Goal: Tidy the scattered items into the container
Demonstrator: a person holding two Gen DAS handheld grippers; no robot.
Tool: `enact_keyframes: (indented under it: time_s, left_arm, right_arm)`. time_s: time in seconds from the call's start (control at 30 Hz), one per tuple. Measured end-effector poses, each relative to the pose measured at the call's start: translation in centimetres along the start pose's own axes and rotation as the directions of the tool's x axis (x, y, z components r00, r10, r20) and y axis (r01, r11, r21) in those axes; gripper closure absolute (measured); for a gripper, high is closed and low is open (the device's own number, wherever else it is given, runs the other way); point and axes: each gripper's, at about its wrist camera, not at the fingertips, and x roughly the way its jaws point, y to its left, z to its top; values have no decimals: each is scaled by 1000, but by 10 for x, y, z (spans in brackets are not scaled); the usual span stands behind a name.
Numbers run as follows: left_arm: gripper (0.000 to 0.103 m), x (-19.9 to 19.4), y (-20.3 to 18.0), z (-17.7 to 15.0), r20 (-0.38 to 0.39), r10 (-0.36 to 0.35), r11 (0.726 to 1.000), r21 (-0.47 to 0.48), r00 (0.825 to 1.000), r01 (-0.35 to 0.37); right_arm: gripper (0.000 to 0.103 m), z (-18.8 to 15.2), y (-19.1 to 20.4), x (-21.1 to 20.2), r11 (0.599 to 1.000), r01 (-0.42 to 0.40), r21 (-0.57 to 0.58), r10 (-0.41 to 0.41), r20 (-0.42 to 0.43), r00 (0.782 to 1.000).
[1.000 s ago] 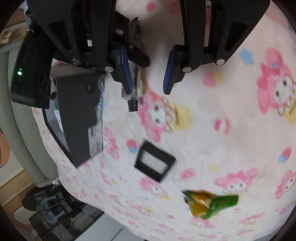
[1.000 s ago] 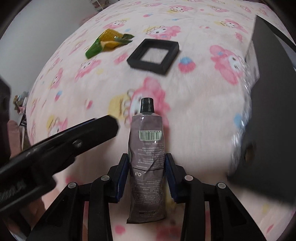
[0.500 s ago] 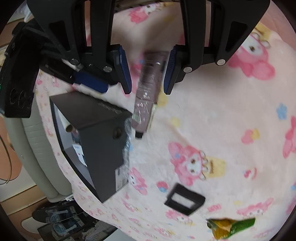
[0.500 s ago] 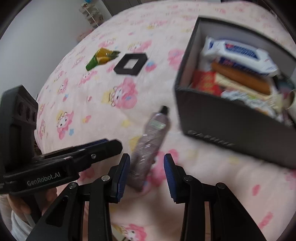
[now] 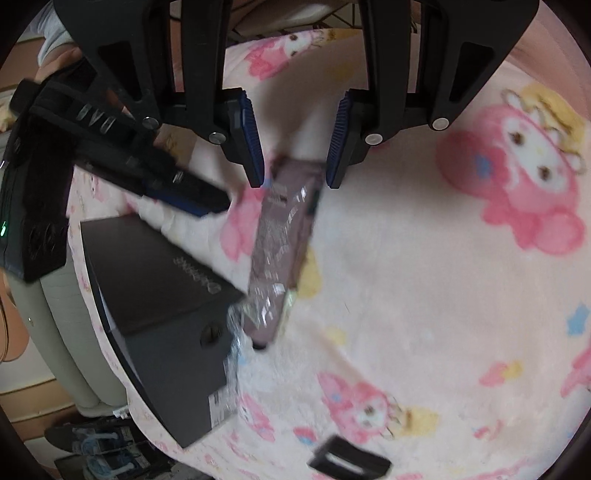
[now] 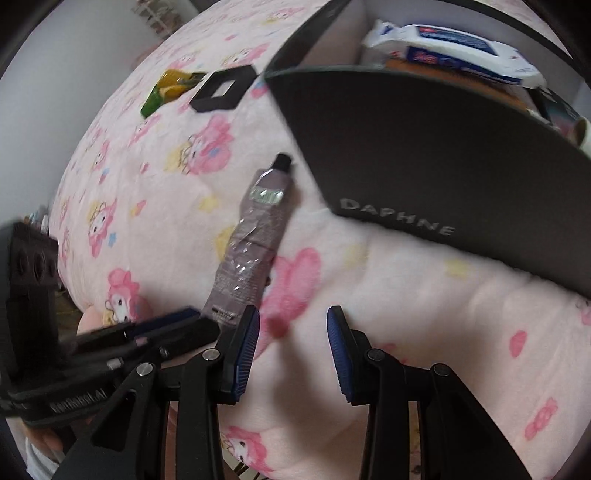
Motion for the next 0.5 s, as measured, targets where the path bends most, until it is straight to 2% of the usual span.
enact_keyframes:
  time_s: [0.07,0.1,0.17,0.23,0.37,0.5]
  left_arm:
    - [61,9,-3,-1,7,20,1000,-4,1000,-20]
    - [62,12,-4,-1,19,35,999,-7,999,-35]
    - [71,13,-5,-3,44,55,998,-15,998,-54]
    - [75,7,-6,-3,67,43,999,-10,997,-43]
    - [84,-19,-3,3,121,57,998,11,991,-59]
    - [84,-49,23,21,173,90,996,-42,981,-84]
  right_arm:
    - [69,1,-4,-3,1000,9,9,-9,8,1000]
    - [69,1,-5,-4,1000,15,11,-15,9,1000]
    - [69,2,-5,-4,1000,18,14,-18,8,1000]
    - [69,1,-4,-4,1000,9,9,-9,7,1000]
    - [69,3,0,-5,1000,-8,-5,8,13,1000]
    - [69,8,7,-2,999,-22,-23,22,6,1000]
